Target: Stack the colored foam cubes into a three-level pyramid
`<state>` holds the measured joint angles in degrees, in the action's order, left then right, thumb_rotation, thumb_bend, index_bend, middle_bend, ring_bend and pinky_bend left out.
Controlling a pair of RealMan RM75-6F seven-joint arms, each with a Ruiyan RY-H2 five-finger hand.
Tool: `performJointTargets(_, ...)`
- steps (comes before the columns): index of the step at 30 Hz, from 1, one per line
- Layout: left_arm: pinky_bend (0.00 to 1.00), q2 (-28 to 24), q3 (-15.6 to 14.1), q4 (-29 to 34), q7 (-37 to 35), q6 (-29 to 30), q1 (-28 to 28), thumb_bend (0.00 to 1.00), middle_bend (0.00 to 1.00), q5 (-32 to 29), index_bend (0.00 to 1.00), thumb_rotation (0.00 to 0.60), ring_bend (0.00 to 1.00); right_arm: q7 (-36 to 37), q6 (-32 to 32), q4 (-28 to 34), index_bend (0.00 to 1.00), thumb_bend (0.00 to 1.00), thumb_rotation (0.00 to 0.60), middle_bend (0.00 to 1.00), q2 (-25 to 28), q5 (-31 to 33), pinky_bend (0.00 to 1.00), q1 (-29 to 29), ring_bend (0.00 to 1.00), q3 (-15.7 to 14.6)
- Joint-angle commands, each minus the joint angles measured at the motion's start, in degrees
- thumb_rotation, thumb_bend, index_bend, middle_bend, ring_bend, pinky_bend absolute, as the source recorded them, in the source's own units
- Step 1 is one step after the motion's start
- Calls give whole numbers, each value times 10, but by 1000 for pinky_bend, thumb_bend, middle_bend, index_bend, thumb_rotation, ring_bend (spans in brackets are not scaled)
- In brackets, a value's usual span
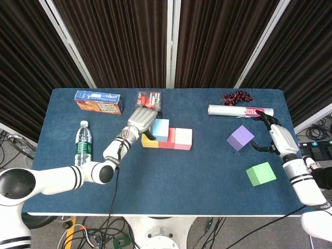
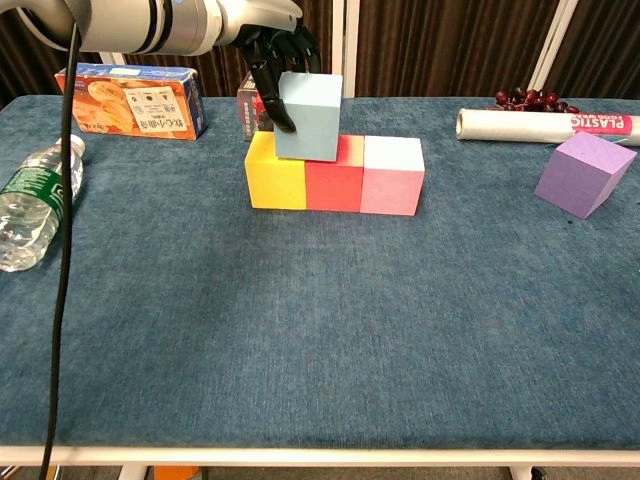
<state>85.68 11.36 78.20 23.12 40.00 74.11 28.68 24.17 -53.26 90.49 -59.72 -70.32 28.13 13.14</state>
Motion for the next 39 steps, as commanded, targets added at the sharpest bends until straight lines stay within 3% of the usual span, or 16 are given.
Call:
performJointTargets(1,220,1,-1,-2,1,0,1,125,478,-4,388,600,382,0,0,-1,0,277,600,166,0,0,0,0,0,0)
performJointTargets(39,218,2,-10,12,27,22,14,117,460,-41,363,600,382,5,3,-3,0,280,600,166,-2,-3,0,0,0,0)
